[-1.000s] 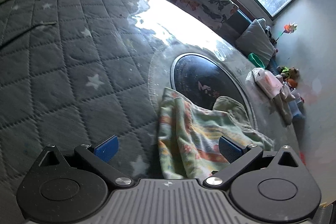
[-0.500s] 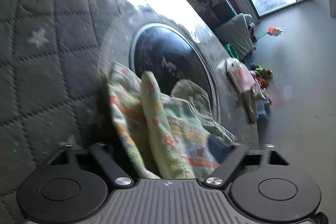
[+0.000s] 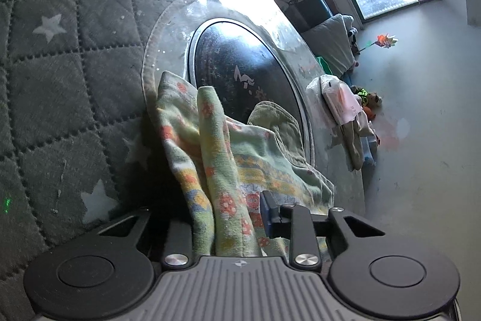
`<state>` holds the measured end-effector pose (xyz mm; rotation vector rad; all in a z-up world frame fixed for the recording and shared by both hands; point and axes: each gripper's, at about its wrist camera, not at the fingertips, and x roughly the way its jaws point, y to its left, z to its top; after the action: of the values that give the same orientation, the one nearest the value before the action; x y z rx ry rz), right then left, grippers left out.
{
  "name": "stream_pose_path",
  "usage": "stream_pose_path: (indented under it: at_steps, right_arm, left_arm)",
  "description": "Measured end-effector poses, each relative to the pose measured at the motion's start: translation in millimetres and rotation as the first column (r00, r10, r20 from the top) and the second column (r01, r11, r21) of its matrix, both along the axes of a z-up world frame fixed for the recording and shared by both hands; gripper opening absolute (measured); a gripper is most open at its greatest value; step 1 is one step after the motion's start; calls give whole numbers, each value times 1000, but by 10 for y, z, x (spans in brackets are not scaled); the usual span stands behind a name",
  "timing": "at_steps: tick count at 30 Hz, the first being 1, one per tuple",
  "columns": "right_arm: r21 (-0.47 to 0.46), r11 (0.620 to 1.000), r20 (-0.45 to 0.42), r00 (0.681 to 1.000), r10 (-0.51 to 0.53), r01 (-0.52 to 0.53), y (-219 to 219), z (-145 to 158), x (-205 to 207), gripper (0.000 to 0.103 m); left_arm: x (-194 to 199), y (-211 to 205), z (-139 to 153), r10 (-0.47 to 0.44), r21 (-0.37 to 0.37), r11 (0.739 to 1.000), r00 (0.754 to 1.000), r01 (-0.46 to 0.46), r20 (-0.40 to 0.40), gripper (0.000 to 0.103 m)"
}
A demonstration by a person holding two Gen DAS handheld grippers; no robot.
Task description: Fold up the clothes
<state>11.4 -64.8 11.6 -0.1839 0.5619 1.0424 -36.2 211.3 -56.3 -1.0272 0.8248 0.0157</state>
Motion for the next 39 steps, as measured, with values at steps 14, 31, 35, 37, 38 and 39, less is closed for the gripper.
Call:
stream_pose_path:
  at_steps: [14,31,35,37,38,39]
  right_arm:
    - [-79,884,-91,880,-466,461,-752,-480,1044,55]
    - [57,886,-237,868,-436,461,-879,-371,828,9]
    - [91,883,-214,875,-435,461,-977,-270,651,9]
    - [104,877,-206,872,-443,470,-1047,-229,581,9]
    - [108,873,-202,870,-450,477,-1090,-211,550,9]
    - [112,868,-198,867,-457,483,-1133,-194,520,9]
  left_arm:
    - [17,-191,118,-64,171,983,998,62,6,31]
    - [47,-398,304,-117,329,937,993,113,-7,26]
    - [37,-506,392,-144,378,917,990,131,8,25]
    - [49,-588,435,-162,402,904,987,144,12,25]
    - [60,-631,452,-174,412,898,985,152,15,24]
    - [70,-674,470,-185,423,892,982,161,17,24]
